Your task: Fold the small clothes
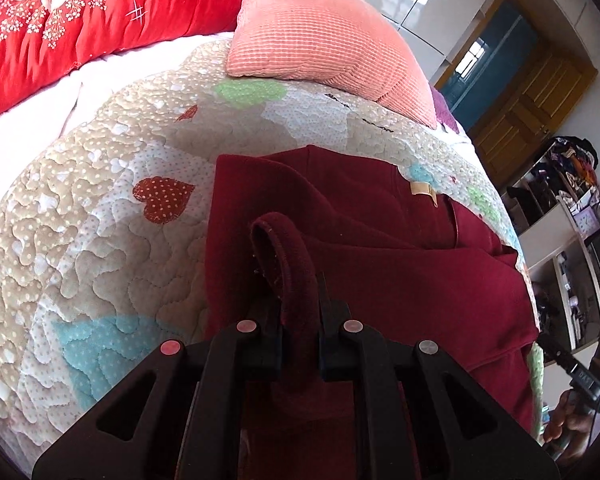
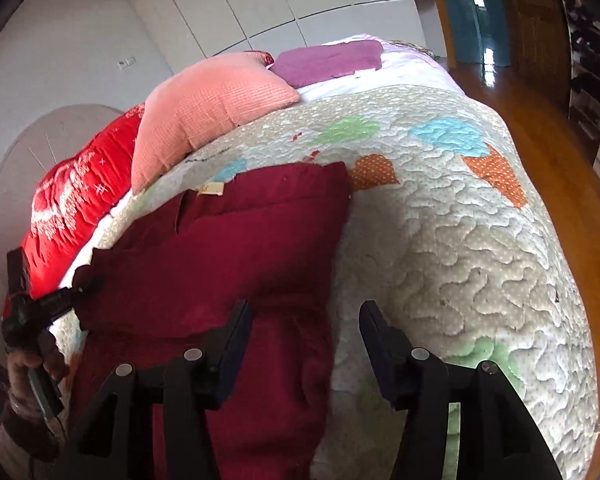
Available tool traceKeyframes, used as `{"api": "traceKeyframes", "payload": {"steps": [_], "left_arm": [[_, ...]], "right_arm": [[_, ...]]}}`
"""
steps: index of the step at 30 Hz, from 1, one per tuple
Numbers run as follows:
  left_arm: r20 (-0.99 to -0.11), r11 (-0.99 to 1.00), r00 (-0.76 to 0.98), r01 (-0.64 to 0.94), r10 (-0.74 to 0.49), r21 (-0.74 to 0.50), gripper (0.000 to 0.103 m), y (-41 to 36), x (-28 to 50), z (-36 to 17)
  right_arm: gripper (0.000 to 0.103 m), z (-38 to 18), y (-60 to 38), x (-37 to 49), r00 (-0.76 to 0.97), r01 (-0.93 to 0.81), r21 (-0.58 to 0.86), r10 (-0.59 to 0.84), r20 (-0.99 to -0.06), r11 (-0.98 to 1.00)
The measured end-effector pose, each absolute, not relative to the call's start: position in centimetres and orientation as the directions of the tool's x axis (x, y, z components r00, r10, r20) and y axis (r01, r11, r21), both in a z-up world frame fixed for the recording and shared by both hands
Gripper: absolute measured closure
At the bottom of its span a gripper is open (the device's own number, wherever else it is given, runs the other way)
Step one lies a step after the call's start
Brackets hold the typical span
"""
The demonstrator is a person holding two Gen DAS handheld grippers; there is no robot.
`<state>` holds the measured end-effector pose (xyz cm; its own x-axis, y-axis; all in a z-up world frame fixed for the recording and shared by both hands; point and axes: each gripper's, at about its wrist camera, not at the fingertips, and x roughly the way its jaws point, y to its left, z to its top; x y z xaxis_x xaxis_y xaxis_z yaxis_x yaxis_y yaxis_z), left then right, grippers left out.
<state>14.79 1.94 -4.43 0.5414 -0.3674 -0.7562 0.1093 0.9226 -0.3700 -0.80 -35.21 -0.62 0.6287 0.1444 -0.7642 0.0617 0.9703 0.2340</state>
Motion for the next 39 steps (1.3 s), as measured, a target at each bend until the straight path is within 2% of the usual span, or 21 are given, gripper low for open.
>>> {"api": "traceKeyframes", "payload": {"steps": [3, 4, 5, 6, 8, 10, 12, 15, 16, 19, 22, 26, 31, 33, 35, 37, 39], "left_arm": [[-0.761, 0.924, 0.539, 0.097, -0.362, -0.371, 0.093, 1.8, 14.8, -4.4], [-0.762, 0.925, 0.539, 0.094, -0.359, -0.369, 0.093, 1.8, 14.8, -4.4], [-0.764, 0.926, 0.538, 0.091, -0.355, -0.366, 0.093, 1.7, 14.8, -4.3], [-0.766, 0.926, 0.536, 0.09, -0.354, -0.366, 0.093, 1.7, 14.7, -4.3], [-0.765, 0.924, 0.534, 0.092, -0.36, -0.37, 0.093, 1.8, 14.4, -4.2], [-0.764, 0.924, 0.531, 0.109, -0.366, -0.367, 0.093, 1.8, 14.0, -4.2], [-0.774, 0.931, 0.526, 0.112, -0.352, -0.347, 0.093, 1.5, 14.0, -4.8], [-0.776, 0.939, 0.534, 0.124, -0.337, -0.322, 0.093, 1.2, 13.9, -4.9], [-0.776, 0.939, 0.534, 0.129, -0.337, -0.319, 0.093, 1.2, 13.9, -4.8], [-0.775, 0.934, 0.528, 0.126, -0.348, -0.333, 0.093, 1.4, 14.3, -5.0], [-0.773, 0.934, 0.531, 0.121, -0.347, -0.336, 0.093, 1.4, 14.4, -5.1], [-0.776, 0.936, 0.528, 0.134, -0.346, -0.327, 0.093, 1.3, 14.2, -5.0], [-0.776, 0.939, 0.531, 0.145, -0.34, -0.313, 0.093, 1.1, 14.5, -5.0], [-0.775, 0.944, 0.542, 0.145, -0.326, -0.296, 0.093, 0.8, 14.4, -4.8], [-0.765, 0.946, 0.558, 0.149, -0.32, -0.287, 0.093, 0.7, 14.4, -4.3], [-0.75, 0.945, 0.576, 0.165, -0.325, -0.283, 0.093, 0.7, 14.4, -3.5], [-0.725, 0.939, 0.599, 0.185, -0.341, -0.288, 0.093, 0.7, 14.4, -2.5]], "right_arm": [[0.05, -1.8, -34.4, 0.1, 0.613, 0.047, 0.154, 0.093, -0.785, 0.987], [0.058, -2.1, -34.0, 0.5, 0.613, 0.034, 0.115, 0.07, -0.787, 0.993], [0.08, -2.2, -33.8, 0.8, 0.621, 0.043, 0.071, 0.029, -0.783, 0.997], [0.089, -2.0, -34.0, 0.8, 0.636, 0.061, 0.078, 0.022, -0.772, 0.995], [0.092, -1.2, -35.1, -0.2, 0.67, 0.092, 0.165, 0.061, -0.74, 0.982], [0.092, -1.5, -35.7, -1.3, 0.662, 0.128, 0.168, 0.041, -0.748, 0.977], [0.092, -3.4, -35.5, -1.6, 0.604, 0.125, 0.146, 0.041, -0.796, 0.981], [0.091, -2.0, -35.8, -2.6, 0.62, 0.119, 0.169, 0.06, -0.782, 0.978], [0.085, -1.0, -36.4, -2.9, 0.633, 0.134, 0.205, 0.075, -0.77, 0.97], [0.058, 2.1, -38.0, -3.0, 0.721, 0.17, 0.274, 0.069, -0.689, 0.947], [0.057, 3.3, -36.9, 0.7, 0.73, 0.122, 0.234, 0.072, -0.68, 0.965], [0.057, 1.9, -35.1, 6.9, 0.666, 0.079, 0.173, 0.077, -0.742, 0.982], [0.057, -0.7, -36.4, 11.4, 0.586, 0.201, 0.322, 0.15, -0.797, 0.925], [0.062, -1.9, -37.1, 12.6, 0.569, 0.252, 0.363, 0.167, -0.805, 0.897], [0.086, -2.2, -37.4, 13.3, 0.58, 0.266, 0.376, 0.164, -0.798, 0.888], [0.101, -1.5, -37.8, 13.1, 0.609, 0.265, 0.361, 0.135, -0.782, 0.894], [0.103, -0.1, -38.2, 12.4, 0.657, 0.267, 0.32, 0.071, -0.751, 0.909]]}}
